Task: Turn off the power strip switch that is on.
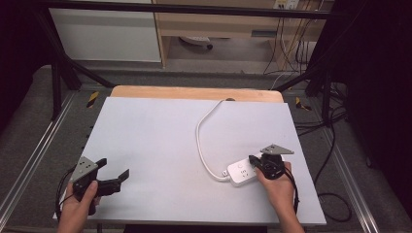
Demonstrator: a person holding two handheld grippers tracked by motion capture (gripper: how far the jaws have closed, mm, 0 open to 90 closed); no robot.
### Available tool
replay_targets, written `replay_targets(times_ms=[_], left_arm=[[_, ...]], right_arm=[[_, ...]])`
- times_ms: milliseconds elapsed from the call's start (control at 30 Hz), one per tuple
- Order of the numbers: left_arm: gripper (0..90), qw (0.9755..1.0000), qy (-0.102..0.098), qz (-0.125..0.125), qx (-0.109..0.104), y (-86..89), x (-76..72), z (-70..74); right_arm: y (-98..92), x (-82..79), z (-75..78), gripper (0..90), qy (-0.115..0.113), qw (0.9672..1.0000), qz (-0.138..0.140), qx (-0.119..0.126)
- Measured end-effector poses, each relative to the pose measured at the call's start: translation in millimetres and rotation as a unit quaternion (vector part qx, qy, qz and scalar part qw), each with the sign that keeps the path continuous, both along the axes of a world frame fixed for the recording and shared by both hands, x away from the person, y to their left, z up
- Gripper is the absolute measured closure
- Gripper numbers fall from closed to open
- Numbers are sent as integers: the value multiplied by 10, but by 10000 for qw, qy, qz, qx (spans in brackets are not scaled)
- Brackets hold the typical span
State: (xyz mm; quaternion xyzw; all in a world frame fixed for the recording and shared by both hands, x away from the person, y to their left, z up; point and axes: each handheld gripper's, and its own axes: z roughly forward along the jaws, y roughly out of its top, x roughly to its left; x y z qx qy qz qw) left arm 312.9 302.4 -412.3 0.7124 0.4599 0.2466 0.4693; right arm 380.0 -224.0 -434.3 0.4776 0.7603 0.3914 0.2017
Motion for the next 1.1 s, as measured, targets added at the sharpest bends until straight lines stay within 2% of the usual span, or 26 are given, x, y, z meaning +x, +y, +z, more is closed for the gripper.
replay_targets(times_ms=[167, 533, 633, 733, 1100], left_arm=[[55, 10000, -2, 5, 7, 3, -4, 1], [56, 10000, -4, 9, 20, 2, 0, -1], [56, 10000, -4, 9, 18, 3, -1, -1], [55, 10000, -1, 8, 18, 6, -3, 0], [56, 10000, -8, 11, 18, 12, 2, 1]], right_arm=[[10, -5, 1, 900, -24, 10000, -10, -48], [17, -12, -1, 900, 18, 10000, 43, 11], [38, -10, 4, 900, -8, 10000, 57, -56], [18, -4, -4, 900, 17, 10000, 60, 33], [9, 0, -5, 900, 9, 10000, 27, 72]])
